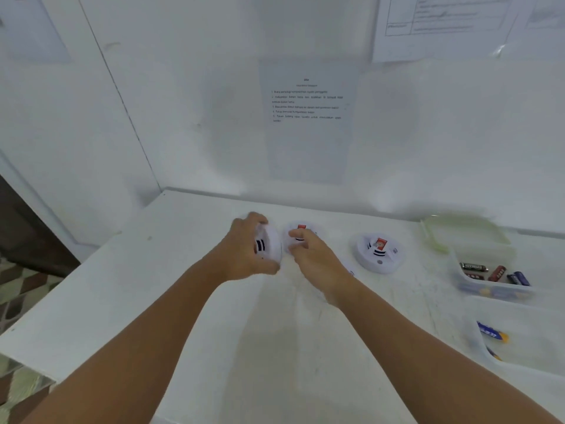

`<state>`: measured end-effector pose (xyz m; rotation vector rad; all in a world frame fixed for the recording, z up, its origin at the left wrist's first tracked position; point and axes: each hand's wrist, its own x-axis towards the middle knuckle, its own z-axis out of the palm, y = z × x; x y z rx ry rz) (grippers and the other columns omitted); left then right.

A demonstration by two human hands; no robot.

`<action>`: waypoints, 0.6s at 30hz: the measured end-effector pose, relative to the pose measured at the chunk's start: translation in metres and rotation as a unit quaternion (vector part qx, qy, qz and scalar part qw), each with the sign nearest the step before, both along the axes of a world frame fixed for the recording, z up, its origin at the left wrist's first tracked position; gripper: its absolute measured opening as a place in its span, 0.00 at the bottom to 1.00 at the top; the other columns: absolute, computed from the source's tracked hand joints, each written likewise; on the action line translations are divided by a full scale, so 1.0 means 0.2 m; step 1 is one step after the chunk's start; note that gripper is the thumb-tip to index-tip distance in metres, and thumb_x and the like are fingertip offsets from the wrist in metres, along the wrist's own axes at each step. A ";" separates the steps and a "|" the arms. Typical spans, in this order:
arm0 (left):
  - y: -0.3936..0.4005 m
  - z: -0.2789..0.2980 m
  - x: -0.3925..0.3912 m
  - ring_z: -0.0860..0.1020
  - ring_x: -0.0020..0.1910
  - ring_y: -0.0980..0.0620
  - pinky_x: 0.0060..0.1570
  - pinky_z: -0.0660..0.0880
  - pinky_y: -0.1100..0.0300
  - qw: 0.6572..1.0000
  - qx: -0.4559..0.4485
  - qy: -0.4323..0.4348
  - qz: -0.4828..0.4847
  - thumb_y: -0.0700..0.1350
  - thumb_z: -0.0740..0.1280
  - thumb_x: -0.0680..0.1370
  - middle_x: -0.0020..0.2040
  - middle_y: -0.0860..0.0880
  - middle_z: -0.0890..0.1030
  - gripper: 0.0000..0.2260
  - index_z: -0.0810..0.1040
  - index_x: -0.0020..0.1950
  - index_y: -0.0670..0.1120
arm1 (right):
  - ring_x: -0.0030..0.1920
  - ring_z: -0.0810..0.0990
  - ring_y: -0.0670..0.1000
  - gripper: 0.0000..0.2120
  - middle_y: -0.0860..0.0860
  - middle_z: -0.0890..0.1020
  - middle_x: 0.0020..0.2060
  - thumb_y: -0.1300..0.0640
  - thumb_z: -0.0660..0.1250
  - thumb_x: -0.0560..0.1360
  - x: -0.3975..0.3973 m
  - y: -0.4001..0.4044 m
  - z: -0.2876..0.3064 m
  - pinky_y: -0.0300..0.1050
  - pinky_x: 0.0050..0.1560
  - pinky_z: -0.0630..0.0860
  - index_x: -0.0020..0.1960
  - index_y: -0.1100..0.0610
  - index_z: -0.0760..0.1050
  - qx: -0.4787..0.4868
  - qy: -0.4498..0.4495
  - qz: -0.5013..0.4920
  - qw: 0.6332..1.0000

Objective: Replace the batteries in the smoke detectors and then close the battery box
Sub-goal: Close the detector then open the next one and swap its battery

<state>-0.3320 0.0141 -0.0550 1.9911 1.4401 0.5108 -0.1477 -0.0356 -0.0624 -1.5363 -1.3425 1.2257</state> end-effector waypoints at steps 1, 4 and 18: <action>-0.02 0.02 -0.02 0.80 0.56 0.47 0.51 0.84 0.49 0.994 0.017 -0.104 0.021 0.49 0.85 0.62 0.63 0.49 0.71 0.40 0.65 0.66 0.56 | 0.59 0.79 0.50 0.16 0.47 0.77 0.64 0.49 0.60 0.83 -0.01 0.01 0.02 0.41 0.56 0.75 0.71 0.41 0.71 -0.023 0.043 -0.004 0.999; -0.10 0.10 -0.05 0.82 0.59 0.50 0.56 0.83 0.51 0.955 -0.009 -0.295 0.032 0.40 0.85 0.65 0.65 0.50 0.74 0.39 0.64 0.67 0.53 | 0.57 0.84 0.53 0.13 0.47 0.82 0.61 0.45 0.63 0.82 -0.03 0.03 0.09 0.48 0.62 0.78 0.67 0.36 0.74 -0.053 0.154 0.046 0.986; -0.21 0.12 -0.15 0.80 0.60 0.51 0.54 0.84 0.48 0.974 0.037 -0.223 -0.021 0.31 0.82 0.64 0.61 0.57 0.78 0.44 0.67 0.72 0.57 | 0.64 0.73 0.45 0.22 0.44 0.73 0.63 0.43 0.70 0.78 -0.09 0.01 0.12 0.47 0.66 0.76 0.71 0.35 0.71 0.219 -0.088 0.127 0.963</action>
